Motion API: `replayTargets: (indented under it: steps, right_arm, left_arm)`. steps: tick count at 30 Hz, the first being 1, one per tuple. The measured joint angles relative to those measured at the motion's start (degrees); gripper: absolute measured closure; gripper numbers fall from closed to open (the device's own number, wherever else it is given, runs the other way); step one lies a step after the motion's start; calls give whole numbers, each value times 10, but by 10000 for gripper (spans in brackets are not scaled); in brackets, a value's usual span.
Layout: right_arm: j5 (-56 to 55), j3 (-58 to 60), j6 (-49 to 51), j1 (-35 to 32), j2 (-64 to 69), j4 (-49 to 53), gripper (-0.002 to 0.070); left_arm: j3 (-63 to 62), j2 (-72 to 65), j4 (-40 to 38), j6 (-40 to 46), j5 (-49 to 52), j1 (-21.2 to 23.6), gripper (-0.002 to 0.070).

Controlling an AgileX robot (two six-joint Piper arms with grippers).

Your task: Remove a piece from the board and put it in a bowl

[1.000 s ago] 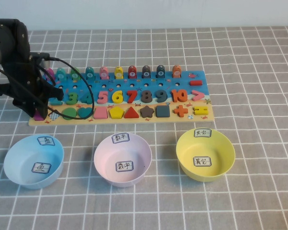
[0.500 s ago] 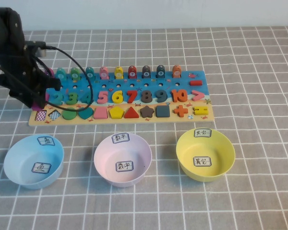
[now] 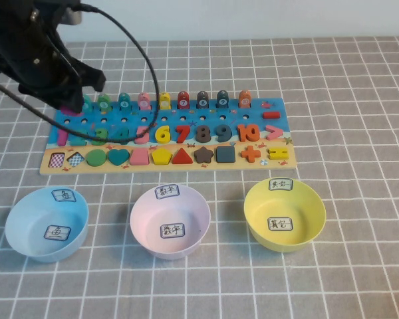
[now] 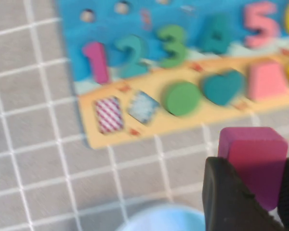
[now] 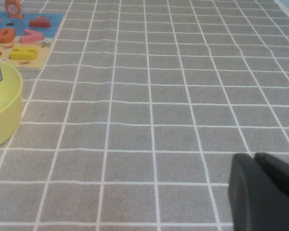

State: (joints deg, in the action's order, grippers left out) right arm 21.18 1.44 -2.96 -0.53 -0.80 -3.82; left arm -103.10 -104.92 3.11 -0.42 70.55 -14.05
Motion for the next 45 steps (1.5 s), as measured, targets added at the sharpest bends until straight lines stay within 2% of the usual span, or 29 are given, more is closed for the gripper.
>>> replayTargets:
  steps: [9, 18, 21, 33, 40, 45]
  right_arm:
    - [0, 0, 0, 0, 0, 0, 695]
    - [0, 0, 0, 0, 0, 0, 695]
    - [0, 0, 0, 0, 0, 0, 695]
    - [0, 0, 0, 0, 0, 0, 695]
    - [0, 0, 0, 0, 0, 0, 695]
    - [0, 0, 0, 0, 0, 0, 695]
  left_arm:
    - [85, 92, -16, 1, 8, -108, 489]
    - [85, 4, -43, 24, 4, -241, 489]
    - [82, -36, -52, 36, 2, -271, 489]
    - [-110, -153, -71, 93, -2, -338, 489]
    - [-123, -191, -80, 109, 0, -357, 489]
    - [-123, -191, -88, 173, 0, -360, 489]
